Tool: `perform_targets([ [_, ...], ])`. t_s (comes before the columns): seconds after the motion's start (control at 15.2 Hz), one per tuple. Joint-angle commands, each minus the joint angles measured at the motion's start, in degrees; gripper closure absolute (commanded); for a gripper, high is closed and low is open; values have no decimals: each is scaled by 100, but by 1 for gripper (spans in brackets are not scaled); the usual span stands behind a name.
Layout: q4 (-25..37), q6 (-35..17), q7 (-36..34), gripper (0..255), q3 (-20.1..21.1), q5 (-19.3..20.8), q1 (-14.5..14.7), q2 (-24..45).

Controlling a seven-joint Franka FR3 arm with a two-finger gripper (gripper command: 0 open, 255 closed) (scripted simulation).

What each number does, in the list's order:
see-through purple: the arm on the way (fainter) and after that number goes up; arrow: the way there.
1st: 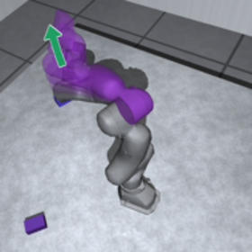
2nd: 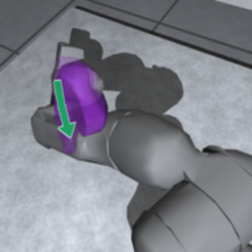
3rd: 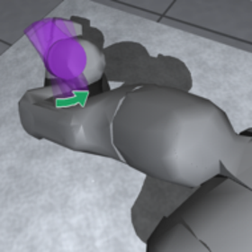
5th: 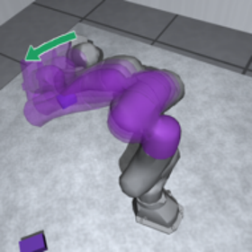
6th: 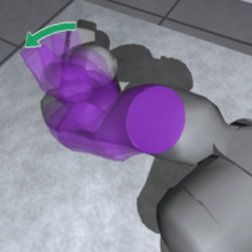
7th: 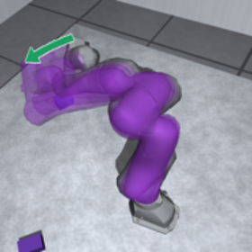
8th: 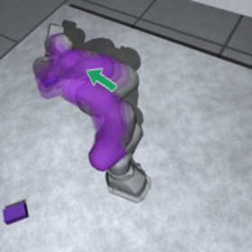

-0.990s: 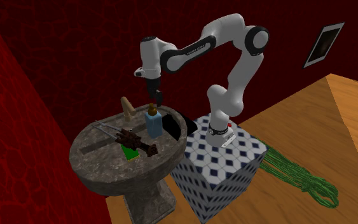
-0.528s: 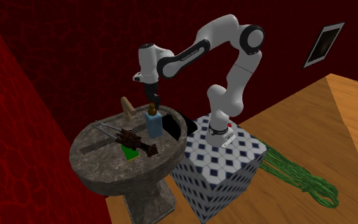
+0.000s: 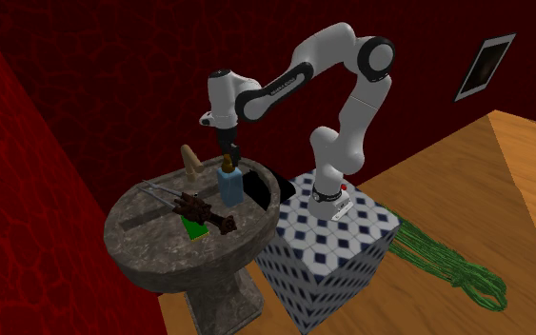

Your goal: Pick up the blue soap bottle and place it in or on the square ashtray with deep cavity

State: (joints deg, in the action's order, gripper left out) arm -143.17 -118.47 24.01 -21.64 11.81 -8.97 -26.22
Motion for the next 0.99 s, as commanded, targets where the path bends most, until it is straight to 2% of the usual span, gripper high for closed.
perform_targets([
  [0.0,0,0,0,0,0,0,0,0],
  [0.07,0,0,0,255,0,0,0,0],
  [0.66,-1,-1,0,255,0,0,0,0],
  [0.92,227,336,-1,255,55,-20,4,-111],
])
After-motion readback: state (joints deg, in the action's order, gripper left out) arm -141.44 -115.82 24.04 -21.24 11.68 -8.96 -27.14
